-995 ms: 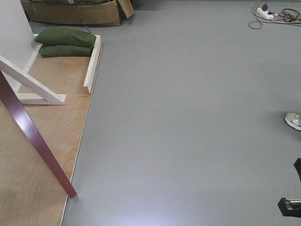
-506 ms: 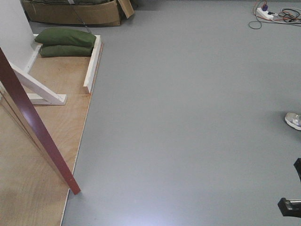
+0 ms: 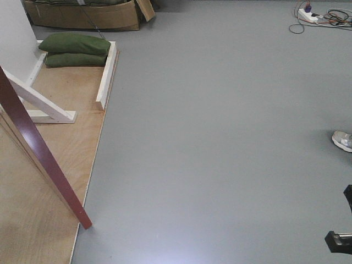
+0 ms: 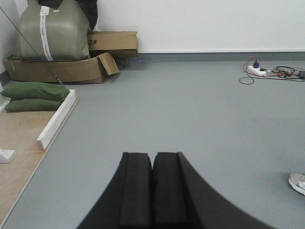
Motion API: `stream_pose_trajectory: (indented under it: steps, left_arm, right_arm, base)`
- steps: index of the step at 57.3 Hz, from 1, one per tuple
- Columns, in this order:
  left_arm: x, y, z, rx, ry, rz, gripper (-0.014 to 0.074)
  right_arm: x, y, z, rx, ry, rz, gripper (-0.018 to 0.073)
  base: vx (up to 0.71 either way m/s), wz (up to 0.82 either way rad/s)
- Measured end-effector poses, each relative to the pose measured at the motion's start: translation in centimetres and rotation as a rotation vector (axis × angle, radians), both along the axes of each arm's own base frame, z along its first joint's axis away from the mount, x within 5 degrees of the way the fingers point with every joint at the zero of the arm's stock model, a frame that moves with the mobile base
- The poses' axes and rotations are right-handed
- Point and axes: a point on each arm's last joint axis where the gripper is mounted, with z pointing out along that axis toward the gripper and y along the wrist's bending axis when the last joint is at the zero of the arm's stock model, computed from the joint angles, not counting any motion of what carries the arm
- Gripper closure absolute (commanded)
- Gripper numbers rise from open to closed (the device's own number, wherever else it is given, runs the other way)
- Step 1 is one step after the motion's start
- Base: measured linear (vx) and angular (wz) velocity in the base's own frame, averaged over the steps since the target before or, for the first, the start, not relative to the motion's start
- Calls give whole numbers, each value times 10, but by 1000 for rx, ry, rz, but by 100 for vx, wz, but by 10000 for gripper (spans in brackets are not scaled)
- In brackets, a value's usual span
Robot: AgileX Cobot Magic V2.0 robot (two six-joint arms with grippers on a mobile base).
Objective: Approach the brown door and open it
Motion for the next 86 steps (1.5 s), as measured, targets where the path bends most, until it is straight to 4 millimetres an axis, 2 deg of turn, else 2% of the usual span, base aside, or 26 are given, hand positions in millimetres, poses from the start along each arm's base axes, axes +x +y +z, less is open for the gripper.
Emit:
stream_pose_trajectory:
  steps: [86]
  left_arm:
    - [-1, 3, 1, 0, -4, 20, 600]
  right_arm:
    - [0, 0, 0, 0, 0, 0, 559]
  base:
    - [6, -6]
